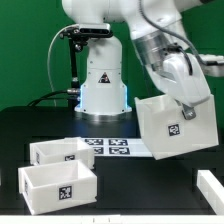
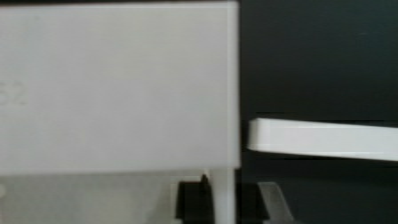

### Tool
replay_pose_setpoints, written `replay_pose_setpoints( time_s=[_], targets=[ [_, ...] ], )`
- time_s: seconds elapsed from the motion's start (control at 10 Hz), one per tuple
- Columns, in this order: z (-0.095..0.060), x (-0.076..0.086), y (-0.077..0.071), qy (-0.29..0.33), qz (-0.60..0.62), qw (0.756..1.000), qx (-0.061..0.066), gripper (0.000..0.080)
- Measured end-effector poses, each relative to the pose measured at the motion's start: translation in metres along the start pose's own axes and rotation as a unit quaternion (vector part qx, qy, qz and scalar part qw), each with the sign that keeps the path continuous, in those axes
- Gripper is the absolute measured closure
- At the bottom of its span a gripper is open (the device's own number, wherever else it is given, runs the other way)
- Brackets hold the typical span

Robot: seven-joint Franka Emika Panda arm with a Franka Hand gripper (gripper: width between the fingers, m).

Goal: Assemble drawer

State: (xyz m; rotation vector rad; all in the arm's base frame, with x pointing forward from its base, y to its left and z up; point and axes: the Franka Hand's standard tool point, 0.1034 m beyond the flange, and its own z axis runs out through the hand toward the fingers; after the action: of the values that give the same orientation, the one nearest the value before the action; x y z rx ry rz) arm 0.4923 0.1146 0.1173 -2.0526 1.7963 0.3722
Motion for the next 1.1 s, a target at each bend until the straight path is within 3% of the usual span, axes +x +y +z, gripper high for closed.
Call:
replay_pose_setpoints(
  time_s=[0.1,0.2,0.4,0.5,0.6,0.8,0.9,1.0,1.1],
  targets=[
    [-0.008,0.009,-0.01,-0.026,-0.038,0.999,0.028,0.0768],
    [-0.01,0.014,-0.011,-0.047,-0.048,0.997,0.031,0.0768],
    [-0.009,0.023,-0.002,-0.096,-0.046,0.994,0.014,0.0768],
    [-0.011,0.016,-0.001,-0.144,-0.025,0.989,0.014,0.0768],
    [-0.02,-0.001,-0.008,-0.213,0.019,0.976,0.034,0.0768],
    [-0.033,-0.012,-0.016,-0.276,0.062,0.957,0.063,0.0768],
    [-0.029,-0.016,-0.013,-0.295,0.064,0.952,0.054,0.0768],
    [-0.02,-0.017,-0.007,-0.33,0.054,0.942,0.019,0.0768],
    [-0.017,-0.011,-0.006,-0.354,0.054,0.933,0.018,0.0768]
  ],
)
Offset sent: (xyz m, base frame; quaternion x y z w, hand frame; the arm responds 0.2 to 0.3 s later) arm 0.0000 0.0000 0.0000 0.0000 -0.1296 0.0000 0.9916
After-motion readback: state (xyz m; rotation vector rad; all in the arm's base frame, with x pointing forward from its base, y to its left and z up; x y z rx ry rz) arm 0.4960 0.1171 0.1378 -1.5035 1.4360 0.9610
